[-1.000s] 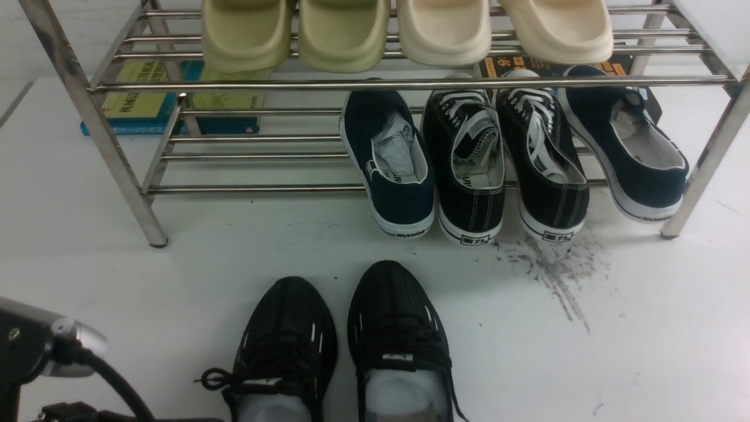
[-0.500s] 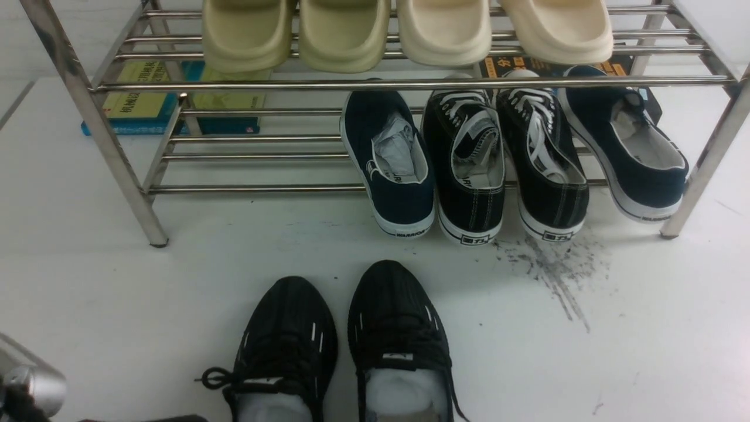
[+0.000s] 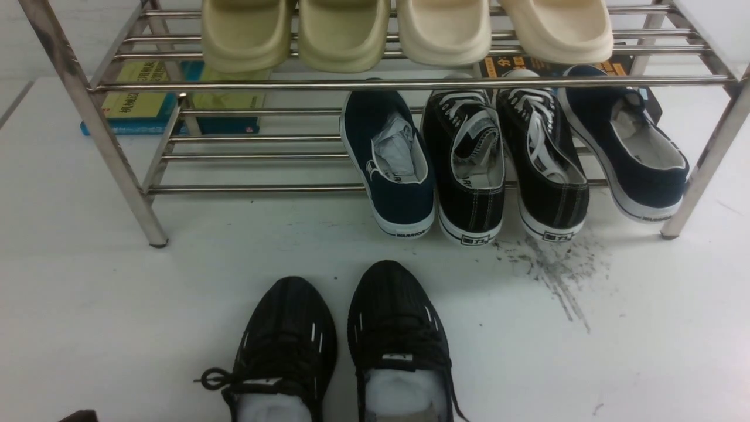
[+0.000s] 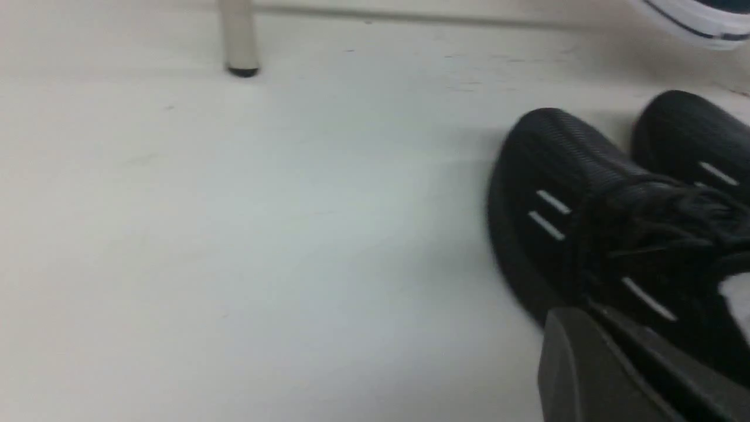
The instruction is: Take the shoes off the shelf with your hand on the white table.
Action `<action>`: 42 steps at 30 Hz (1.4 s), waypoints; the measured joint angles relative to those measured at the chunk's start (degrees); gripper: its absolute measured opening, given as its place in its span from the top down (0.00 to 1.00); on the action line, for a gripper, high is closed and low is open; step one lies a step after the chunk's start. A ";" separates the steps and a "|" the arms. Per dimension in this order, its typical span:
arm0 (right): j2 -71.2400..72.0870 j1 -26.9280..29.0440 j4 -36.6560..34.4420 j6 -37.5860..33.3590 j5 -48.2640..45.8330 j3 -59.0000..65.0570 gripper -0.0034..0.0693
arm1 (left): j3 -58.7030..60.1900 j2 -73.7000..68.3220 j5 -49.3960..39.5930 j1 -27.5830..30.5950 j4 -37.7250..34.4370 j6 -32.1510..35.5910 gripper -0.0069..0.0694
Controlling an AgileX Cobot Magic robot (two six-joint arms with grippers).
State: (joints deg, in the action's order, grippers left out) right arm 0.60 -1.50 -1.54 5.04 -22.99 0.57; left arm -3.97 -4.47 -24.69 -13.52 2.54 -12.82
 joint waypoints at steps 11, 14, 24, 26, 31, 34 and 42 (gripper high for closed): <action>0.00 0.00 0.00 0.00 0.00 0.00 0.62 | 4.61 5.10 1.00 10.37 7.72 -9.43 0.86; 0.00 0.00 0.00 0.00 0.00 0.00 0.62 | 4.68 5.16 1.29 10.37 7.72 -9.50 0.86; 0.00 0.00 0.00 0.00 0.00 0.00 0.62 | 4.74 5.16 1.47 9.65 7.91 -11.74 0.86; 0.00 0.00 0.00 0.00 0.00 0.00 0.62 | 4.74 5.16 1.41 9.65 8.36 -13.17 0.86; 0.00 0.00 0.00 0.00 0.00 0.00 0.62 | 4.74 5.16 1.27 9.65 9.51 -15.13 0.85; 0.00 0.00 0.00 0.00 0.00 0.00 0.62 | 4.74 5.16 1.10 9.65 9.44 -15.17 0.85; 0.00 0.00 0.00 0.00 0.00 0.00 0.62 | 4.54 5.16 0.41 10.03 2.56 -5.44 0.84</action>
State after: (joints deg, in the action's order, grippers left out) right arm 0.60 -1.50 -1.54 5.04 -22.99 0.57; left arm 0.57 0.69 -24.28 -3.50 5.11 -18.26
